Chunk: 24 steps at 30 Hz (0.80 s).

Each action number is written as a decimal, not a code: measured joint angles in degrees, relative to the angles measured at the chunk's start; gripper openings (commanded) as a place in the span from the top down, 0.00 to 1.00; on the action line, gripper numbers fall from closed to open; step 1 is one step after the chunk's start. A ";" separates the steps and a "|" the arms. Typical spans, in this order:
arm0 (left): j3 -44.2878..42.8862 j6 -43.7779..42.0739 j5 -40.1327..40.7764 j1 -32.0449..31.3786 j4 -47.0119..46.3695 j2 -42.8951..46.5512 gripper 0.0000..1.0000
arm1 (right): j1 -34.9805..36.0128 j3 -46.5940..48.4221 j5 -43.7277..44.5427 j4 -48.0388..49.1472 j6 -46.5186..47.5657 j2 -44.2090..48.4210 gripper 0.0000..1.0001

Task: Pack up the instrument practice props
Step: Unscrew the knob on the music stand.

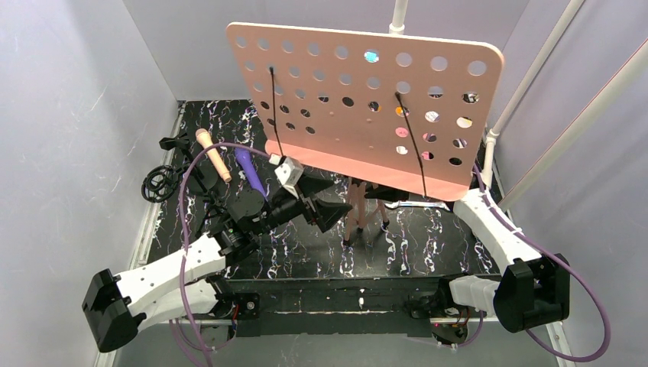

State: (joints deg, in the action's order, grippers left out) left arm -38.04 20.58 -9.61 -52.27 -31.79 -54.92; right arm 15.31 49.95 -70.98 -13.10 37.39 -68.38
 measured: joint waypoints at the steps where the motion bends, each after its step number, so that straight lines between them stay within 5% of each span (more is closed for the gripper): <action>1: 1.25 0.02 0.22 0.00 0.15 1.22 0.02 | 0.22 0.00 -0.31 0.04 -0.07 0.00 0.99; 13: 3.87 2.56 1.42 -0.13 -1.03 3.21 0.02 | 1.31 -0.09 -1.84 0.68 -0.42 0.04 0.99; 24: -6.49 -4.76 0.33 0.02 1.33 -1.55 0.02 | -0.33 -1.07 -1.07 1.09 -1.20 0.04 0.99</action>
State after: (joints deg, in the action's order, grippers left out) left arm -44.53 15.81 -9.28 -52.25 -30.46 -56.47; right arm 14.98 48.88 -72.05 -12.01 36.18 -68.34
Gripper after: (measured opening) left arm 0.981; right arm 0.243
